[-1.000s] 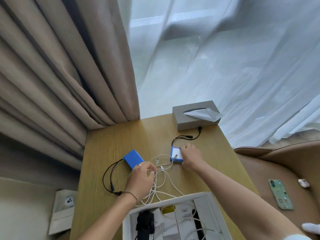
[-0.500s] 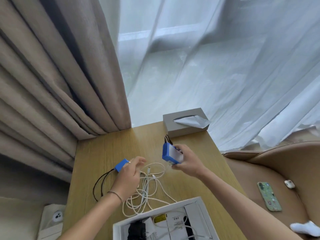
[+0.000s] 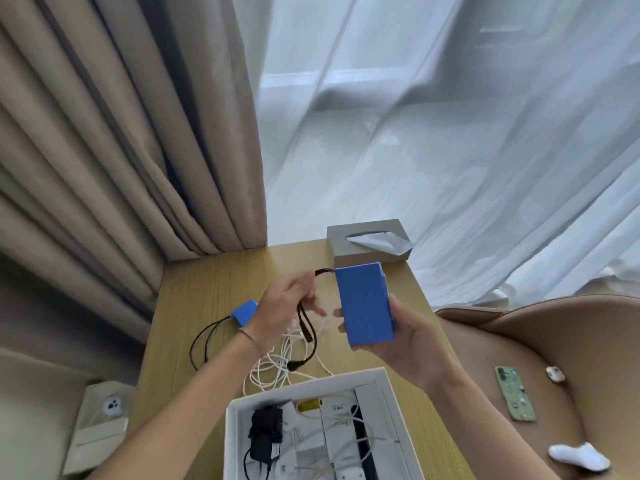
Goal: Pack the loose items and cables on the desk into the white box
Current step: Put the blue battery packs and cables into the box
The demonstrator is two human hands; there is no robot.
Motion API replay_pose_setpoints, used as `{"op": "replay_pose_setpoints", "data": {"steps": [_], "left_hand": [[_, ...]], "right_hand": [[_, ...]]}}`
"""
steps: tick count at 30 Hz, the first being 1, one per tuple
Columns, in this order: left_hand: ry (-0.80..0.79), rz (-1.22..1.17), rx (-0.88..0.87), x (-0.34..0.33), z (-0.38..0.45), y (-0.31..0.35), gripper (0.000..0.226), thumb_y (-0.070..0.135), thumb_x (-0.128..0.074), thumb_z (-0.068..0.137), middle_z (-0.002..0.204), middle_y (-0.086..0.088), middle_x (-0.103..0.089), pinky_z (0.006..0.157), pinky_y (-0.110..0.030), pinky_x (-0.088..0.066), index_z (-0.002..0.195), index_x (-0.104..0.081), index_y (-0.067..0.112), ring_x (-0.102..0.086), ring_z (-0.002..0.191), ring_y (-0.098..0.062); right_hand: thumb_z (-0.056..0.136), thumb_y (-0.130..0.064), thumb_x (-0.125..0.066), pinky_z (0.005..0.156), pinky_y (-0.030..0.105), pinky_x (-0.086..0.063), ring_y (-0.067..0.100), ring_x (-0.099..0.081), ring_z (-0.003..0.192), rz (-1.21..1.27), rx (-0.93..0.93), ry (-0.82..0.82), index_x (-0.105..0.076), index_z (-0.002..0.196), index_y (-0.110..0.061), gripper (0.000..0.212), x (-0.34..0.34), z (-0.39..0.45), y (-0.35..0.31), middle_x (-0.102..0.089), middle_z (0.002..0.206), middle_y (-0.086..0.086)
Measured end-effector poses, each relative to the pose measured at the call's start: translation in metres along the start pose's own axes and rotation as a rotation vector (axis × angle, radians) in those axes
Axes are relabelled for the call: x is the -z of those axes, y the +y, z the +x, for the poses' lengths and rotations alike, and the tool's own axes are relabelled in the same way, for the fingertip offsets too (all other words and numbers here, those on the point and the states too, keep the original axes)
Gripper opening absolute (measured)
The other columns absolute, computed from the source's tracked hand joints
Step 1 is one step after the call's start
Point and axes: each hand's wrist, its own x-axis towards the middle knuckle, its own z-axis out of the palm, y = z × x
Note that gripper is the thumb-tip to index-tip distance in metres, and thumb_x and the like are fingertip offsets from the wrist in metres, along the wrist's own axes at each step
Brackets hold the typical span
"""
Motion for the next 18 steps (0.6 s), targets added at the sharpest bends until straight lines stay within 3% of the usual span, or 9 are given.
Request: {"op": "replay_pose_setpoints", "data": {"steps": [4, 7, 10, 14, 18], "left_hand": [[-0.061, -0.275, 0.161, 0.009, -0.047, -0.015, 0.035, 0.038, -0.050, 0.099, 0.055, -0.002, -0.033, 0.056, -0.035, -0.049, 0.073, -0.050, 0.014, -0.039, 0.045, -0.017], [-0.086, -0.364, 0.213, 0.014, -0.081, -0.028, 0.032, 0.038, -0.050, 0.098, 0.057, 0.001, -0.026, 0.038, -0.022, -0.029, 0.075, -0.054, 0.016, -0.024, 0.041, -0.009], [-0.109, -0.280, 0.253, 0.013, -0.110, -0.041, 0.028, 0.035, -0.046, 0.100, 0.058, 0.000, -0.026, 0.035, -0.017, -0.021, 0.083, -0.052, 0.014, -0.019, 0.042, -0.009], [-0.127, -0.126, 0.346, 0.006, -0.131, -0.049, 0.030, 0.029, -0.039, 0.105, 0.056, 0.001, -0.030, 0.036, -0.017, -0.019, 0.084, -0.052, 0.014, -0.018, 0.044, -0.011], [-0.137, -0.073, 0.420, -0.001, -0.144, -0.052, 0.032, 0.029, -0.038, 0.106, 0.055, 0.003, -0.031, 0.035, -0.017, -0.020, 0.082, -0.054, 0.015, -0.019, 0.043, -0.009]], "right_hand": [[0.096, -0.041, -0.056, 0.075, 0.038, -0.057, 0.036, -0.061, 0.099, -0.115, -0.005, 0.086, -0.050, 0.141, -0.005, 0.058, -0.005, -0.021, 0.017, -0.060, 0.125, 0.032], [0.093, -0.042, -0.057, 0.073, 0.031, -0.056, 0.032, -0.069, 0.094, -0.231, -0.051, 0.246, -0.061, 0.127, -0.005, 0.050, -0.006, -0.038, 0.037, -0.070, 0.110, 0.024], [0.078, -0.051, -0.073, 0.062, 0.024, -0.049, 0.019, -0.068, 0.081, -0.400, -0.143, 0.379, -0.065, 0.111, -0.011, 0.053, -0.008, -0.053, 0.058, -0.070, 0.099, 0.010], [0.060, -0.059, -0.082, 0.066, 0.018, -0.053, 0.007, -0.071, 0.086, -0.674, -0.231, 0.477, -0.056, 0.127, -0.033, 0.077, -0.011, -0.066, 0.082, -0.069, 0.114, -0.003], [0.056, -0.061, -0.083, 0.064, 0.024, -0.060, 0.009, -0.069, 0.079, -0.959, -0.154, 0.480, -0.044, 0.127, -0.056, 0.082, -0.011, -0.071, 0.095, -0.066, 0.101, -0.007]]}}
